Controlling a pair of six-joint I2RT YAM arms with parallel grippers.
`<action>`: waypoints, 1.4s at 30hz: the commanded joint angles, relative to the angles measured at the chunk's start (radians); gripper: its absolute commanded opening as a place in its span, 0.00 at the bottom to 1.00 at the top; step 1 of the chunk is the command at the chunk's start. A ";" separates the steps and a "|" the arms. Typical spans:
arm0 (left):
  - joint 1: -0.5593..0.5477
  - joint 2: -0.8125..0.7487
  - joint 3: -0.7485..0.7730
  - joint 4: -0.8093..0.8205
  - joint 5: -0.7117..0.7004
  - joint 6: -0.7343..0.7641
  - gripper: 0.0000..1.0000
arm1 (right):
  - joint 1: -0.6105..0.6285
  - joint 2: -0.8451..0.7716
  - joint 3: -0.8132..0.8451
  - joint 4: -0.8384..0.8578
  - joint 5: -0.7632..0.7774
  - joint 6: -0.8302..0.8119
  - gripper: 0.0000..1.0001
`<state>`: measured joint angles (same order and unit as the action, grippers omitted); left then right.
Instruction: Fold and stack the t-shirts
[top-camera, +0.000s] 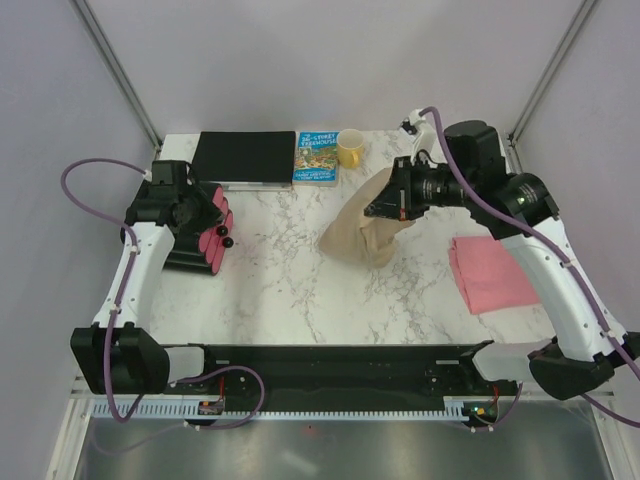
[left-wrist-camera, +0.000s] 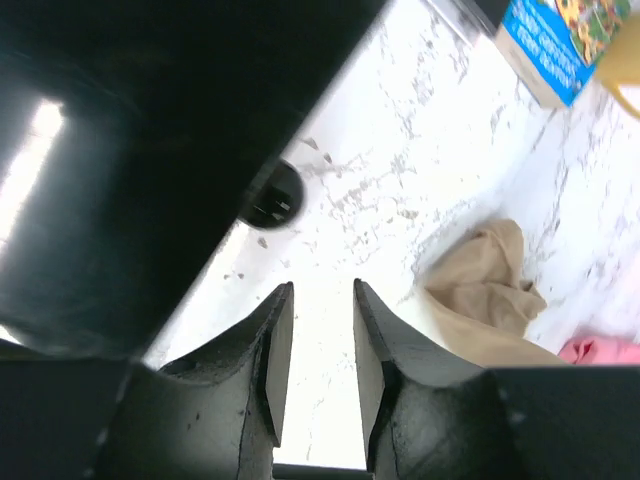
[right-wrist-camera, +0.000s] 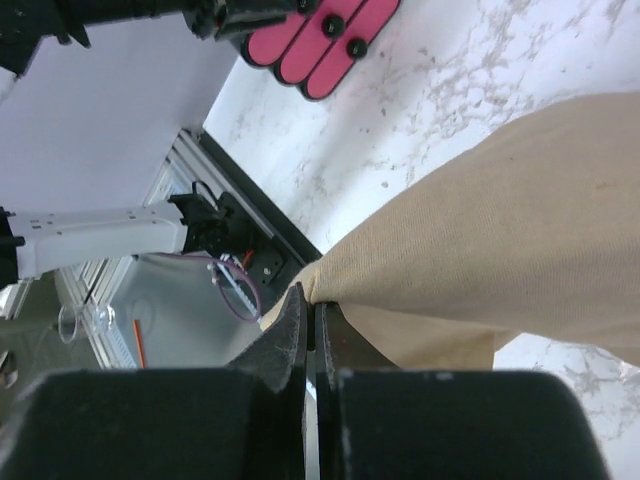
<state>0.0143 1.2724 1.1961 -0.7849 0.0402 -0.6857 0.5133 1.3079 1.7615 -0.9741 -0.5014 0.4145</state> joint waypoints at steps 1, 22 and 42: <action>-0.057 -0.019 0.066 -0.030 0.010 -0.008 0.38 | 0.010 0.042 -0.169 0.155 -0.149 0.013 0.00; -0.070 -0.062 0.273 -0.174 -0.120 0.015 0.02 | 0.363 0.700 0.082 0.092 -0.298 -0.088 0.00; -0.071 0.030 0.289 -0.157 -0.053 0.034 0.02 | 0.113 0.386 -0.246 0.199 0.155 -0.091 0.57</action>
<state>-0.0547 1.3003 1.4467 -0.9482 -0.0303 -0.6899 0.6601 1.7256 1.6009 -0.8112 -0.4873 0.3351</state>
